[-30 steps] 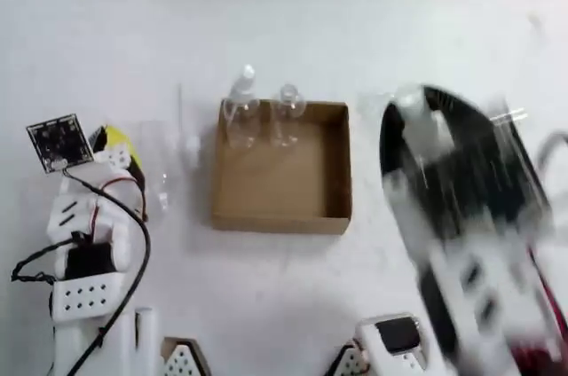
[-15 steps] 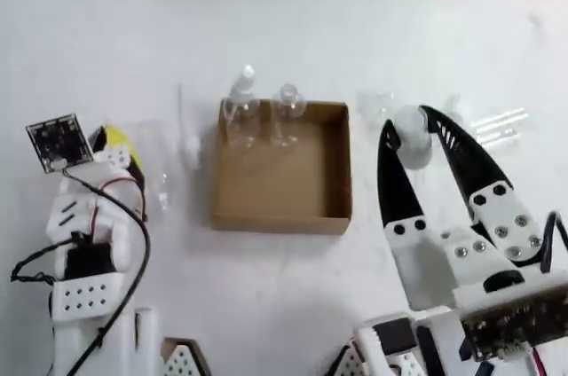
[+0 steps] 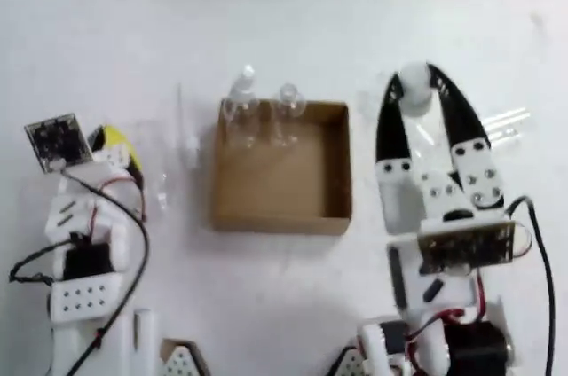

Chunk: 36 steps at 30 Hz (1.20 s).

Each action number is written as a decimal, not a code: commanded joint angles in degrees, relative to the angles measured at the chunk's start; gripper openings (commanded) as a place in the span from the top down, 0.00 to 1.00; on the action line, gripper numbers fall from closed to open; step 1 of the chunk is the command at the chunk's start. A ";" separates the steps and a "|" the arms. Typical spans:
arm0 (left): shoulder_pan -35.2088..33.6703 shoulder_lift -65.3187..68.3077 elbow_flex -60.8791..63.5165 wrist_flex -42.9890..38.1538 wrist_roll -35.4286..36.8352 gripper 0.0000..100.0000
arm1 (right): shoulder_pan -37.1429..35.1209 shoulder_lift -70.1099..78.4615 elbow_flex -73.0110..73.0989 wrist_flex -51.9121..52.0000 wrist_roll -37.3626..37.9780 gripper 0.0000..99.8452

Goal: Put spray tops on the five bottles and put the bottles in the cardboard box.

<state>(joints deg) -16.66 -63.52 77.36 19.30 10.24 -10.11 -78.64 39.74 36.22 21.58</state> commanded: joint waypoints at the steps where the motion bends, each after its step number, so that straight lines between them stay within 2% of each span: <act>1: 0.92 -0.92 -0.79 -1.67 -0.70 0.98 | 0.84 -4.53 6.07 -7.78 -0.09 0.93; 4: 0.92 -0.92 -0.79 -2.20 -0.70 0.98 | 0.84 -7.08 8.18 -9.71 -0.09 0.98; 9: 0.92 -0.92 -0.79 -2.37 -0.70 0.98 | 0.57 -7.34 9.85 -14.64 -1.14 0.98; 14: 0.92 -0.92 -0.79 -2.37 -0.70 0.98 | -3.91 -7.34 17.23 -27.12 -10.81 0.98; 20: 0.92 -0.92 -0.79 -2.37 -0.70 0.98 | -11.03 -6.11 27.34 -42.86 -11.08 0.98; 24: 0.92 -0.92 -0.79 -2.37 -0.70 0.98 | -12.88 3.21 27.87 -49.89 -11.52 0.98; 28: 0.92 -0.92 -0.79 -2.46 -0.70 0.98 | -12.53 18.15 21.71 -58.59 -11.52 0.98; 36: 0.92 -0.92 -0.79 -2.46 -0.70 0.98 | -13.14 39.34 8.88 -59.91 -11.60 0.98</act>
<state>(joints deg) -16.48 -63.52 77.36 18.59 10.24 -22.51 -46.73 54.95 -22.33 10.33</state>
